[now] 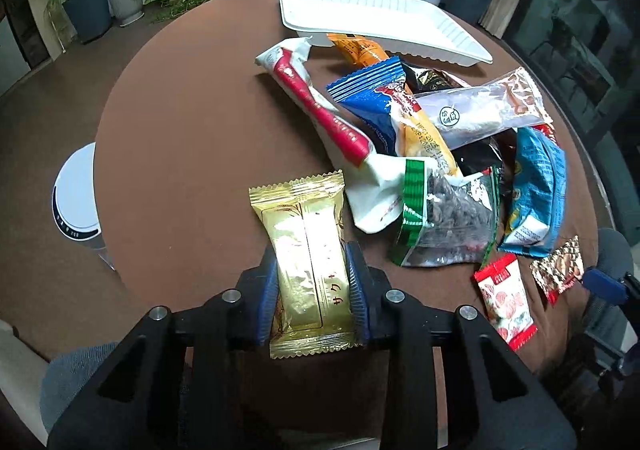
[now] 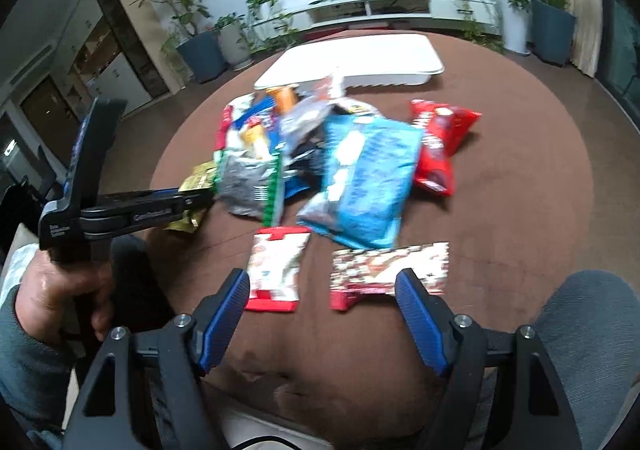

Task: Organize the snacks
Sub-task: 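Grasp the gold wrapper with the left tool while the right tool grasps the red-white candy packet, then carry both packets to the white tray and open both tools to release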

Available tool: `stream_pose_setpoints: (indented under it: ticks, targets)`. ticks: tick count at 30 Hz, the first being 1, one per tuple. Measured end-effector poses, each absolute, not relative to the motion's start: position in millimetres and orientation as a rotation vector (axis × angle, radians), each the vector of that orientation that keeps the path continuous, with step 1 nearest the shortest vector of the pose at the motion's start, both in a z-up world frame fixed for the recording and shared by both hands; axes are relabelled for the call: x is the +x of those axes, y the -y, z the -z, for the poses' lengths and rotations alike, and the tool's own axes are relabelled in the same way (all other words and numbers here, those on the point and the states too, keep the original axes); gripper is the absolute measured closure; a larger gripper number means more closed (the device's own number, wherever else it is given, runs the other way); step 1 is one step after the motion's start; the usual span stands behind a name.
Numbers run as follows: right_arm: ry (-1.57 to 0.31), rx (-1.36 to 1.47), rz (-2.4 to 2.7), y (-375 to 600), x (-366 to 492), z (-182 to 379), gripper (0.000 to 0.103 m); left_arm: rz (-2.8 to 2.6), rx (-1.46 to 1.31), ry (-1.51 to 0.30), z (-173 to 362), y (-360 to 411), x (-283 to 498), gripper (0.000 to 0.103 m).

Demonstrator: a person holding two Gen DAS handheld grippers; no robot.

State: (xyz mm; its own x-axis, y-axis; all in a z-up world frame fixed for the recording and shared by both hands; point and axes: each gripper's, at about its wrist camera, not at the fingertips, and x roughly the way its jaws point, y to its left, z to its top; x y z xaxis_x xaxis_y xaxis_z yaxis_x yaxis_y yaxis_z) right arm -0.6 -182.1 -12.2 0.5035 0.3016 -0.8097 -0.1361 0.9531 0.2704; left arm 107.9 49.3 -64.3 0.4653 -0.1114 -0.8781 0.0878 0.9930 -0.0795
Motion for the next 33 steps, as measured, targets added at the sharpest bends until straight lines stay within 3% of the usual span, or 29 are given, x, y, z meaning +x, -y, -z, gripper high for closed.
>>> stream_pose_setpoints:
  ticks: [8, 16, 20, 26, 33]
  targets:
    - [-1.068, 0.150, -0.295, 153, 20, 22, 0.025, 0.187, -0.092, -1.066, 63, -52, 90, 0.074]
    - [-1.147, 0.069, -0.298, 127, 37, 41, 0.041, 0.237, -0.147, -1.054, 67, -52, 71, 0.074]
    - [-1.140, 0.028, -0.271, 125, 45, 44, 0.043, 0.255, -0.161, -1.048, 67, -53, 67, 0.074]
    - [-1.126, -0.050, -0.247, 121, 48, 42, 0.063, 0.281, -0.159, -1.047, 70, -46, 65, 0.074]
    - [-1.103, -0.138, -0.267, 113, 40, 45, 0.068, 0.279, -0.140, -1.047, 71, -42, 63, 0.074]
